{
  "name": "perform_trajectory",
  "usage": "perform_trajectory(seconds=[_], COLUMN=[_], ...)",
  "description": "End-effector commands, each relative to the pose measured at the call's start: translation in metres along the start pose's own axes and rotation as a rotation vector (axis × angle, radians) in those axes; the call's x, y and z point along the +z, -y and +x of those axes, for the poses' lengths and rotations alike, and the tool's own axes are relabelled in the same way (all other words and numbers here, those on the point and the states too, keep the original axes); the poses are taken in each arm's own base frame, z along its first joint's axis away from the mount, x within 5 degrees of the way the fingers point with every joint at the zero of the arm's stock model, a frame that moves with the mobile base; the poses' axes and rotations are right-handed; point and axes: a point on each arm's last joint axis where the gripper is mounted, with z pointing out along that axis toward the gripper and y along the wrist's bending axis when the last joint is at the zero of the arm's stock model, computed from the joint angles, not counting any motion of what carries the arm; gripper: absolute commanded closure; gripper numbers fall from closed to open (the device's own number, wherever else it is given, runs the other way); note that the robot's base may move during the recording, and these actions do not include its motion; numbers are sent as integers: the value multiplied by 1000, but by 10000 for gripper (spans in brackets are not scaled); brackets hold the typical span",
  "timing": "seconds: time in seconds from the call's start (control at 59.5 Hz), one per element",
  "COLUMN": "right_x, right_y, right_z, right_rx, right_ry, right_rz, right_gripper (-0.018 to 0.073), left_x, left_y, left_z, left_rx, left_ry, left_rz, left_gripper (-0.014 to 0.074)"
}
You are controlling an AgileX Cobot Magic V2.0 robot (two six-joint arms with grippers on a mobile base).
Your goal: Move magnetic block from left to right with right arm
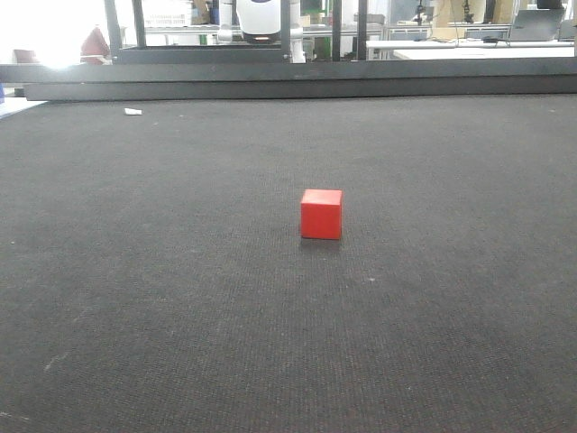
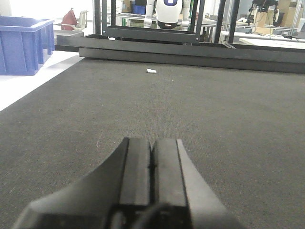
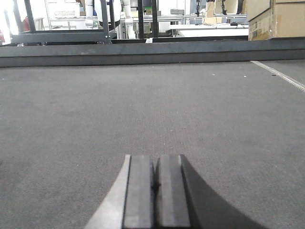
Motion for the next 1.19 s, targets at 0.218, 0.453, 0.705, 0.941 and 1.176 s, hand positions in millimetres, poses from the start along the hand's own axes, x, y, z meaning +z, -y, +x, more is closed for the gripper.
perform_trajectory(seconds=[0.218,0.453,0.705,0.941,1.176], right_x=[-2,-2,-2,-3,-14], right_y=[-1,-1,-1,-1,-6], right_z=[-12,-12,-12,-18,-74], right_rx=[-2,-2,-2,-2,-2], right_ry=[118,118,120,189,263], right_rz=[-6,-6,-6,-8,-20], right_gripper=[507,507,507,507,507], left_x=[-1,-1,-1,-1,-1], left_y=[0,0,0,0,0], left_z=[-5,-5,-5,-5,-5], left_rx=[-4,-4,-4,-4,-4], left_ry=[93,93,93,93,93], left_rz=[3,3,3,3,3], left_gripper=[713,713,713,713,713])
